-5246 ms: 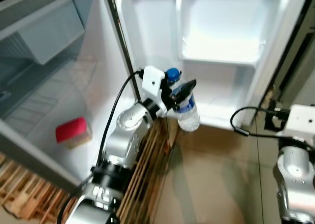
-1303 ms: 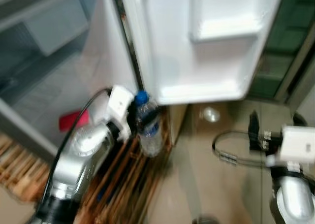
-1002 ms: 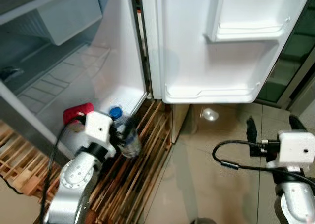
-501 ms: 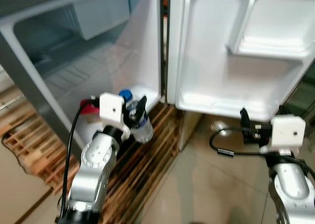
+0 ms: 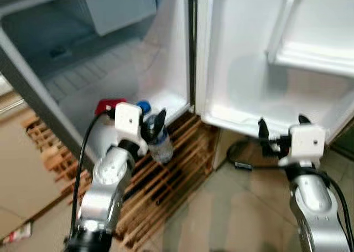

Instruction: Restocking fridge

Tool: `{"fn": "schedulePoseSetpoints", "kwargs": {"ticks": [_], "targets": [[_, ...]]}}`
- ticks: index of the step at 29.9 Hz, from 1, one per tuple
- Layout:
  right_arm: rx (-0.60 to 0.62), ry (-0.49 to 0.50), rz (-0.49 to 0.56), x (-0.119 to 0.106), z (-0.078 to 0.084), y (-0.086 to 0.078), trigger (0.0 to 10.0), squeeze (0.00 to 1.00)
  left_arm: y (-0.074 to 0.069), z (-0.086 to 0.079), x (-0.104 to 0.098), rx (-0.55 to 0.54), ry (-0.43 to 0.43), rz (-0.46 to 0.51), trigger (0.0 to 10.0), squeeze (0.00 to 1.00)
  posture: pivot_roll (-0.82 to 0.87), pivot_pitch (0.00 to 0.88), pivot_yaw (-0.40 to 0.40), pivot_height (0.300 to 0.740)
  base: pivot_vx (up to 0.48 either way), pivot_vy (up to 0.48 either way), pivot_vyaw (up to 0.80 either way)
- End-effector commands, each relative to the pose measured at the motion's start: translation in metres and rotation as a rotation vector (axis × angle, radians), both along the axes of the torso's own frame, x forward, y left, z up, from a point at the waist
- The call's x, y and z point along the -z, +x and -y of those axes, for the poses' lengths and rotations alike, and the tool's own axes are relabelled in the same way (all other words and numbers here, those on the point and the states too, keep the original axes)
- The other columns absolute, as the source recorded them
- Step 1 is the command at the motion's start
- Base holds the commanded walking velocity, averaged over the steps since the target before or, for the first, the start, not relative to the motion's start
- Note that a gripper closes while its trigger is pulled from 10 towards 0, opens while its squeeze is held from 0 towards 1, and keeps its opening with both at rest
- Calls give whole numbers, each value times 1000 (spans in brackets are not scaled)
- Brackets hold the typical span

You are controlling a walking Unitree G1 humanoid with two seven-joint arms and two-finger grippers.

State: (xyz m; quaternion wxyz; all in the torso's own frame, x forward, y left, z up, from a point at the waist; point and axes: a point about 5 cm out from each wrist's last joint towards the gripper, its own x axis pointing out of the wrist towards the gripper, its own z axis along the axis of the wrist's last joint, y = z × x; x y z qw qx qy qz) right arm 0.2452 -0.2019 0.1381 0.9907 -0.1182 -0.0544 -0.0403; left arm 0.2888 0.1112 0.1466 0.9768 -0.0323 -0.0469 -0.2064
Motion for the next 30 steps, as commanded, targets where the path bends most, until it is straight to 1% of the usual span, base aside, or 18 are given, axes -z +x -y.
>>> {"fn": "schedulePoseSetpoints", "kwargs": {"ticks": [1,3,7,8,11,15,17,19,20,23,25,27,30], "targets": [[9,-6,19,-4,0,1,10000,0,5,-1,-11,13,-9,42,10000,0,-194,0,75,740,0,0,-775],[4,-18,13,-3,1,-2,10000,0,7,6,-8,50,4,38,10000,0,-211,0,86,740,0,0,-681],[-1,-25,15,-2,2,-6,10000,0,8,8,-6,56,5,24,10000,0,-208,0,90,740,0,0,-147],[12,-43,7,-2,4,-7,10000,0,7,10,-8,73,3,28,10000,0,-202,0,93,740,0,0,0],[31,-40,-16,1,6,-8,10000,0,7,11,-10,82,8,37,10000,0,-202,0,95,740,0,0,-763],[14,-35,11,-1,2,-7,10000,0,14,10,-13,92,4,47,10000,0,-210,0,98,740,0,0,-775],[13,-30,12,-1,2,-7,10000,0,15,11,-14,98,0,51,10000,0,-209,0,93,740,0,0,-728],[20,-35,14,-1,3,-6,10000,0,16,14,-17,103,-9,63,10000,0,-210,0,88,740,0,0,0],[17,-54,11,-2,4,-5,10000,0,16,15,-19,105,-15,69,10000,0,-210,0,86,740,0,0,0],[16,-67,8,-4,5,-5,10000,0,16,17,-21,106,-30,75,10000,0,-213,0,83,740,0,0,-800],[17,-71,21,-7,5,-6,10000,0,13,18,-21,116,-37,78,10000,0,-213,0,83,740,0,0,-800],[43,-64,65,-15,7,-14,10000,0,7,16,-18,124,-33,62,10000,0,-218,0,79,740,0,0,-800],[88,-40,85,-22,9,-33,10000,0,-11,-1,-12,103,-29,5,10000,0,-229,0,80,740,0,0,-800]]}}
